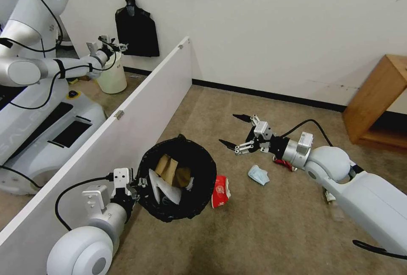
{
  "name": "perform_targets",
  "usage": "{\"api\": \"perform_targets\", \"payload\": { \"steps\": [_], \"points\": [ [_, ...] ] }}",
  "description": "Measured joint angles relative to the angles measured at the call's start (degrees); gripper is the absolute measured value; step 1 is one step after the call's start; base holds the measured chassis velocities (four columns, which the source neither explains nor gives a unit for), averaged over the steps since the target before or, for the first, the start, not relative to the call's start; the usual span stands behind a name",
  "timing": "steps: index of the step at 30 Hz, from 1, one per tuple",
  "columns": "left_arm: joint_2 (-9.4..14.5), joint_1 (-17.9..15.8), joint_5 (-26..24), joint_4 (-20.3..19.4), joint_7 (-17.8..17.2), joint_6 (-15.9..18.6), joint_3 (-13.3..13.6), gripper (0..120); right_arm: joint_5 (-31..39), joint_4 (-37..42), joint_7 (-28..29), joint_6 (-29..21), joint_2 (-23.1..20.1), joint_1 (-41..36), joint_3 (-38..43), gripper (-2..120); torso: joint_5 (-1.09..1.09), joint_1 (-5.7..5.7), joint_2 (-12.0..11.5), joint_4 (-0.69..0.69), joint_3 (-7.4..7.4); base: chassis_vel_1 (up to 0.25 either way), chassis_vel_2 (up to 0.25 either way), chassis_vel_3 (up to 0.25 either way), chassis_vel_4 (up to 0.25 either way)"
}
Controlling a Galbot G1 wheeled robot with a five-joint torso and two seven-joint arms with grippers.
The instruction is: Pick up the trash bin and place the garbage on the floor into it.
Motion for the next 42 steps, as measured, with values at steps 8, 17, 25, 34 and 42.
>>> {"api": "perform_targets", "payload": {
  "steps": [8, 17, 25, 34, 42],
  "points": [
    [-0.34, 0.17, 0.60, -0.19, 0.26, 0.00, -0.08, 0, 0.23, 0.58, 0.16, 0.23, -0.70, -0.24, 0.56, 100, 0.00, 0.00, 0.00, -0.02, 0.00, 0.005, -0.007, -0.005, 0.003],
    [-0.23, -0.36, 0.73, -0.17, -0.15, -0.01, -0.41, 0, -0.05, -2.18, 0.67, 0.98, -0.69, 0.87, -1.17, 100, 0.00, 0.00, 0.00, 0.00, 0.00, 0.000, 0.000, 0.000, 0.000],
    [0.10, -0.72, 0.43, -0.03, -0.19, -0.01, 0.23, 0, 1.00, -7.46, 0.74, 1.77, -0.81, 3.62, -5.47, 100, 0.00, 0.00, 0.00, 0.00, 0.01, 0.000, 0.000, 0.000, 0.000],
    [0.80, 1.26, -0.71, -0.78, -1.72, 0.16, 0.52, 0, 6.96, -14.60, 2.23, -0.28, -0.60, 8.71, -14.07, 100, 0.00, 0.00, 0.00, 0.01, 0.00, 0.000, 0.000, 0.000, 0.000],
    [1.80, 1.08, -1.50, -0.82, -2.03, 0.10, 0.12, 0, 9.05, -17.26, 2.64, -1.98, -0.01, 11.46, -18.94, 100, 0.00, 0.00, 0.00, -0.02, 0.01, 0.000, 0.000, 0.000, 0.000]
  ]
}}
